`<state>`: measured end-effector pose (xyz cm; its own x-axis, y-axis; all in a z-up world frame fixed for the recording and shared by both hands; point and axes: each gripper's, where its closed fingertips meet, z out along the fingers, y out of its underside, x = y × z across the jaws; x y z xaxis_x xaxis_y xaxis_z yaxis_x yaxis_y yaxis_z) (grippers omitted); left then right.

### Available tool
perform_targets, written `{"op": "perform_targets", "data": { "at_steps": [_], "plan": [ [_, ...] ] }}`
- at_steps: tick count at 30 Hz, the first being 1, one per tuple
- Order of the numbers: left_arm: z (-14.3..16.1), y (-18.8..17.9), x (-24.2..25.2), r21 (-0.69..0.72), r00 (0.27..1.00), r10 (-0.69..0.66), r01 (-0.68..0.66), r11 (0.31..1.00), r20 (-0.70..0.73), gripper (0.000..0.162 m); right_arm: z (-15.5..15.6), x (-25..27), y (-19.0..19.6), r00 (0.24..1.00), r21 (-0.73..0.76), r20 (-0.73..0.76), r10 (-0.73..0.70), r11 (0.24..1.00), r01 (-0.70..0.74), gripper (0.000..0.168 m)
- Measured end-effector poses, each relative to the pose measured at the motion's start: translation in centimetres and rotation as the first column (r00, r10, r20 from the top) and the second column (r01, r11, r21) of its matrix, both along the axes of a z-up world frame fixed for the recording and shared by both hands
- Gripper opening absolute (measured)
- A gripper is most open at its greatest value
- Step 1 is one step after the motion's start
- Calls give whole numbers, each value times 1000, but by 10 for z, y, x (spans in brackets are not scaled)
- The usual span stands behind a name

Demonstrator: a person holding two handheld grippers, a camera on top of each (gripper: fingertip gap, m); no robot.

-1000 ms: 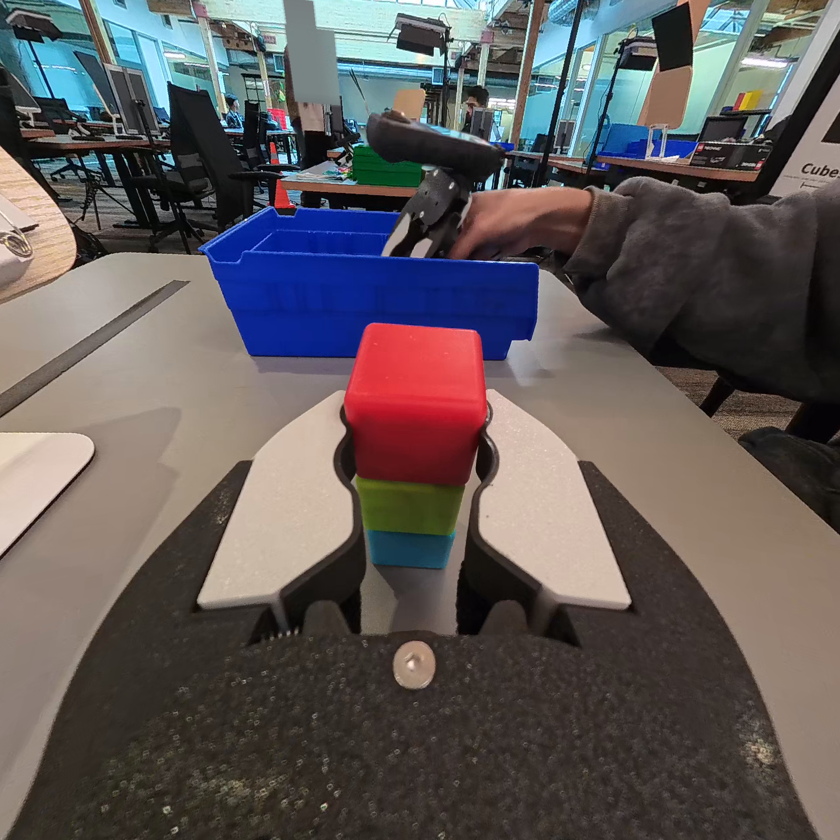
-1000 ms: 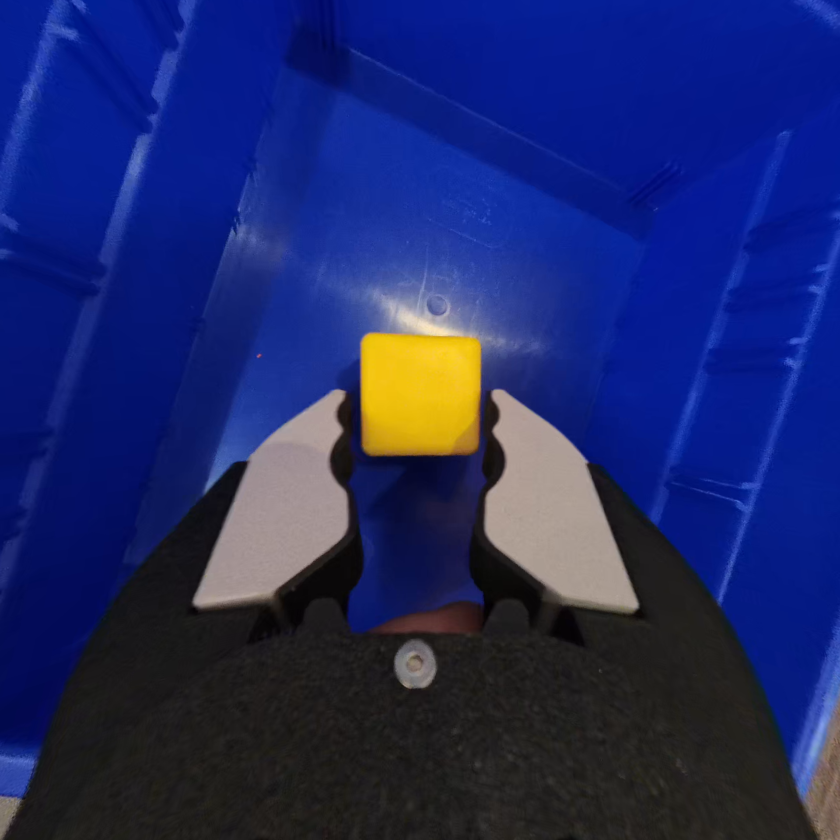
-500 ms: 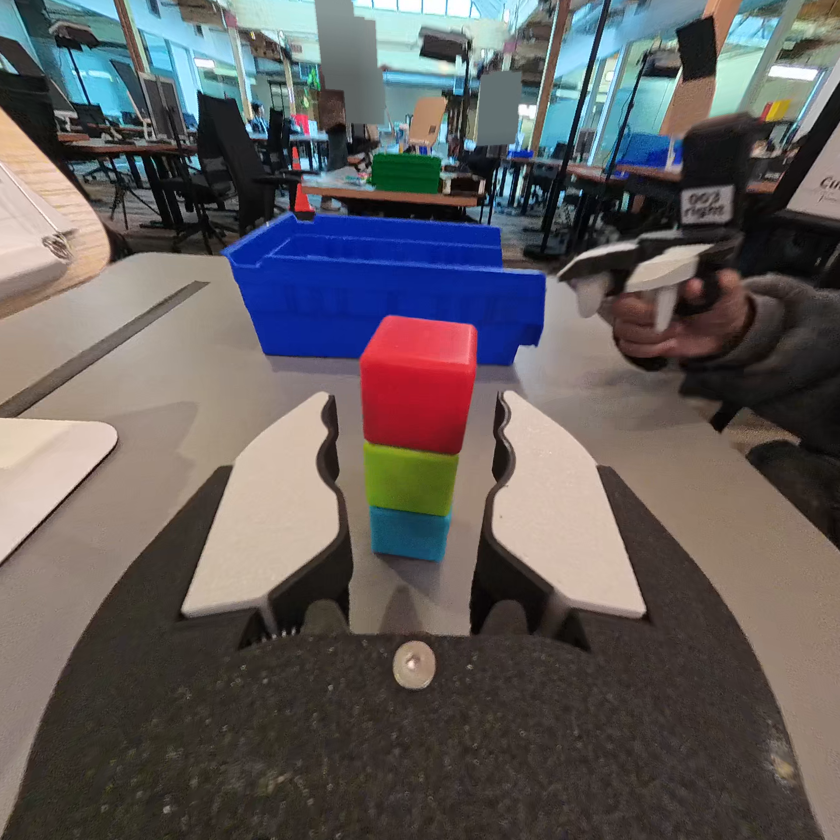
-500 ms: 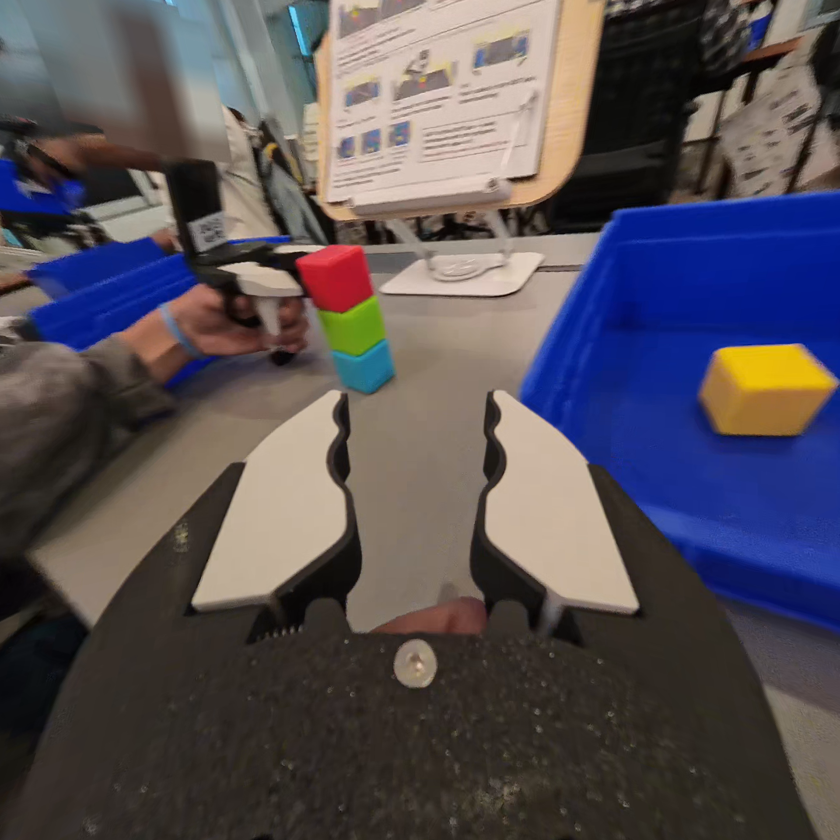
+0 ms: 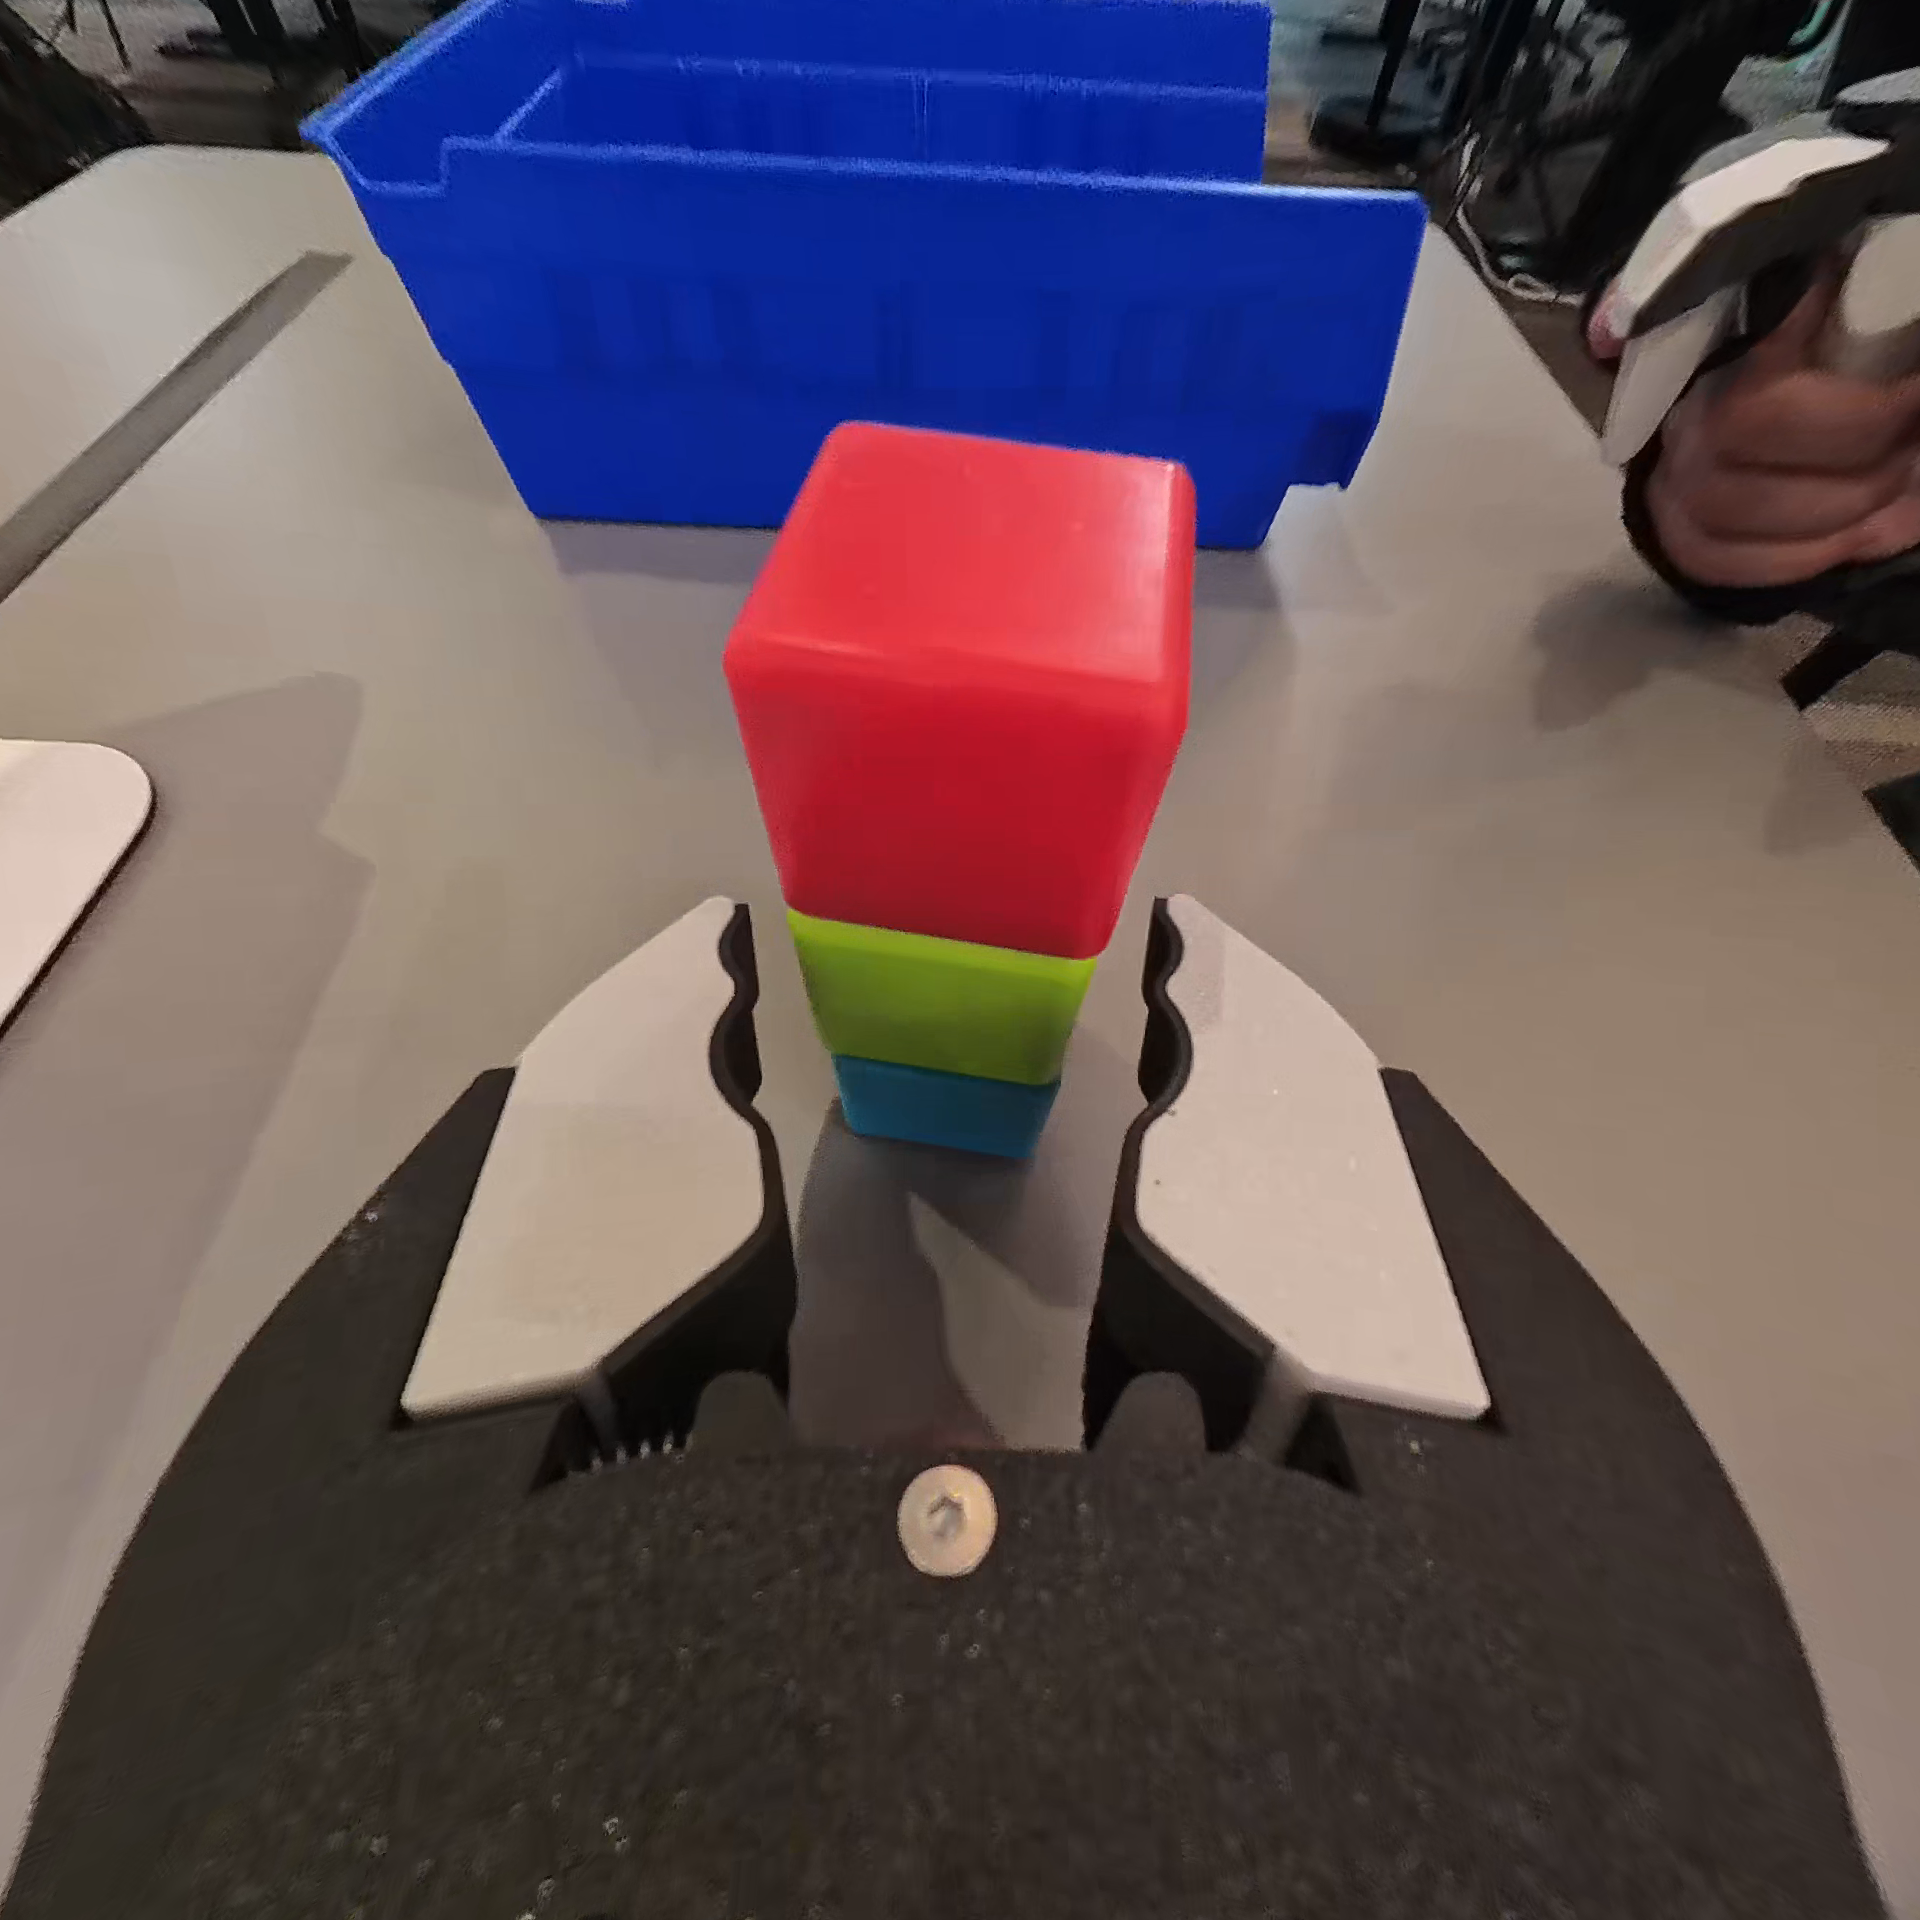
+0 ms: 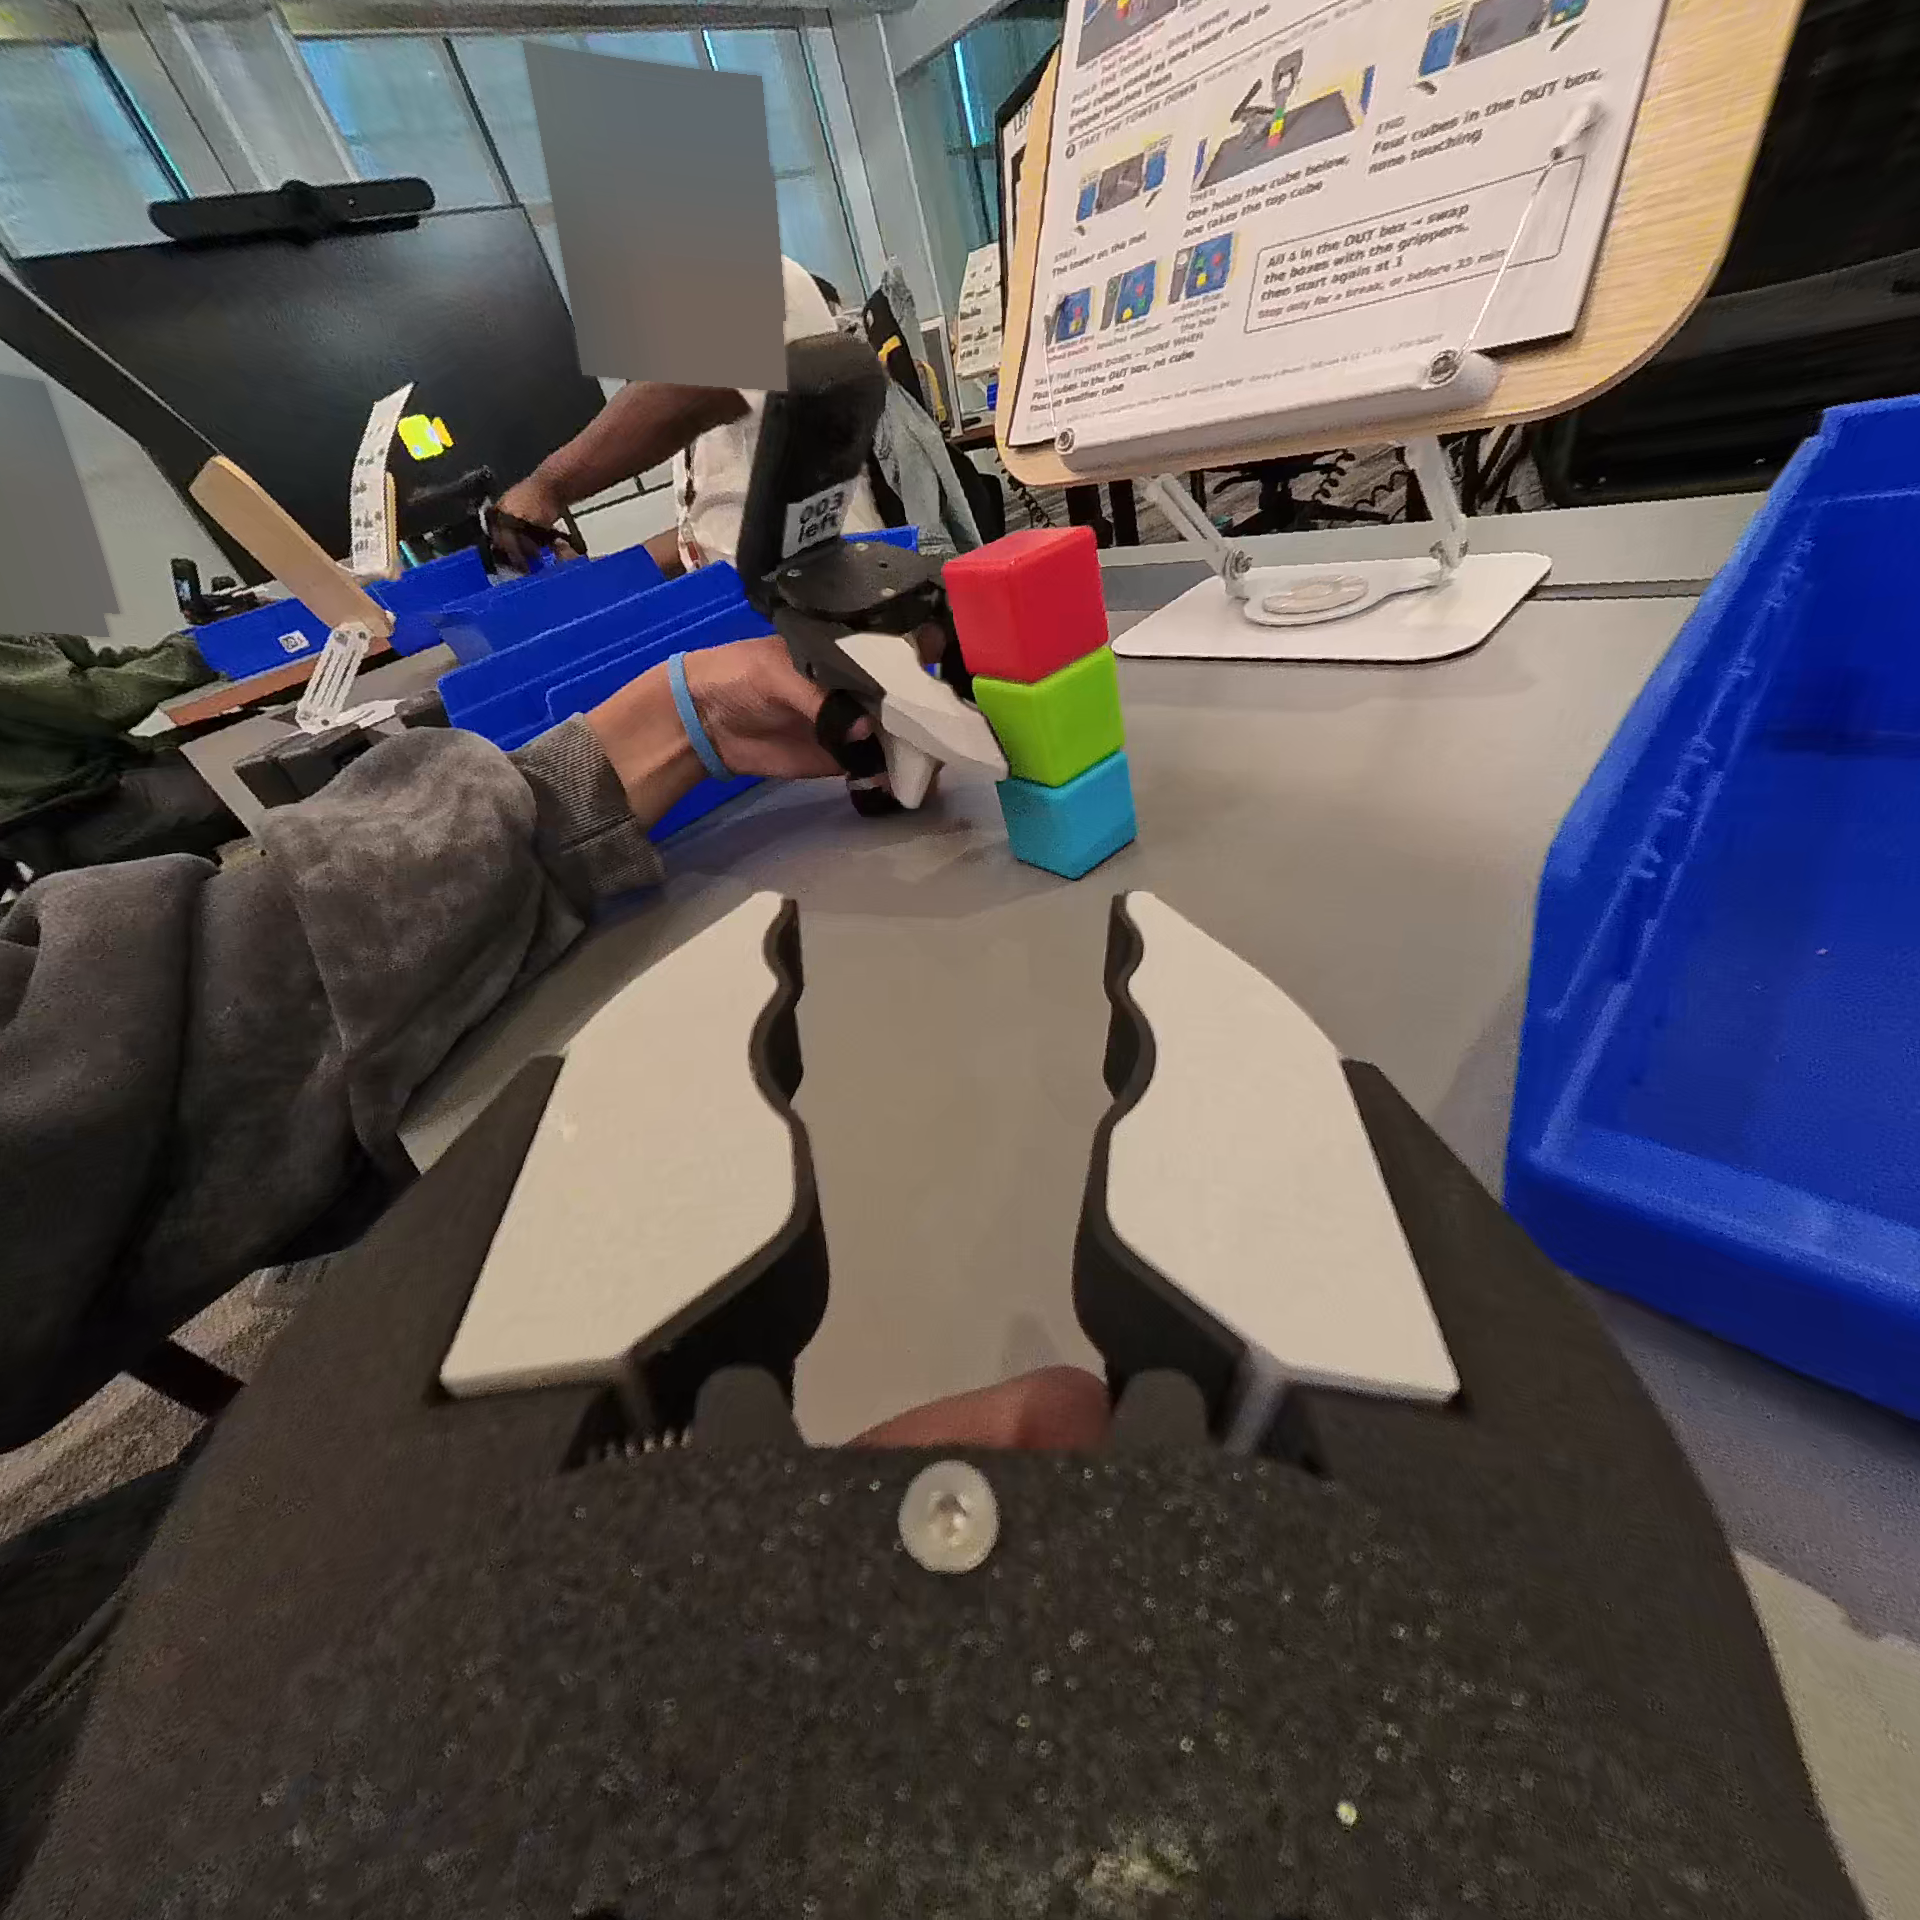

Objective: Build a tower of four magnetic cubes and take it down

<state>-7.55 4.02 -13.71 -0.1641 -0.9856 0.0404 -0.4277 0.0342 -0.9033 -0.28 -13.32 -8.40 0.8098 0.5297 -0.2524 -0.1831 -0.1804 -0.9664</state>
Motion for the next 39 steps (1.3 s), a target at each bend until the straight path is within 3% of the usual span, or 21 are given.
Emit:
{"op": "perform_targets", "data": {
  "at_steps": [5,11,17,25,31,39],
  "plan": [
    [-6,0,2,-11,999,-1,0,1000,-41,52,-10,-9,2,999,-35,6,33,999,-33,56],
    [-7,-2,2,1,999,-11,11,1000,-42,51,-4,-16,20,999,-46,-9,38,998,-38,55],
    [-7,-9,-2,21,998,-54,55,998,-40,50,2,-47,82,982,4,133,131,991,-133,61],
    [-7,-12,-11,23,996,-75,76,997,-41,50,-8,-83,162,945,51,188,266,959,-280,64],
    [-7,-11,-10,10,997,-71,71,997,-42,50,-7,-98,175,909,46,204,364,923,-381,49],
    [-7,-12,-10,7,996,-80,80,997,-44,50,-5,-100,175,907,57,193,374,919,-391,48]
  ]
}}
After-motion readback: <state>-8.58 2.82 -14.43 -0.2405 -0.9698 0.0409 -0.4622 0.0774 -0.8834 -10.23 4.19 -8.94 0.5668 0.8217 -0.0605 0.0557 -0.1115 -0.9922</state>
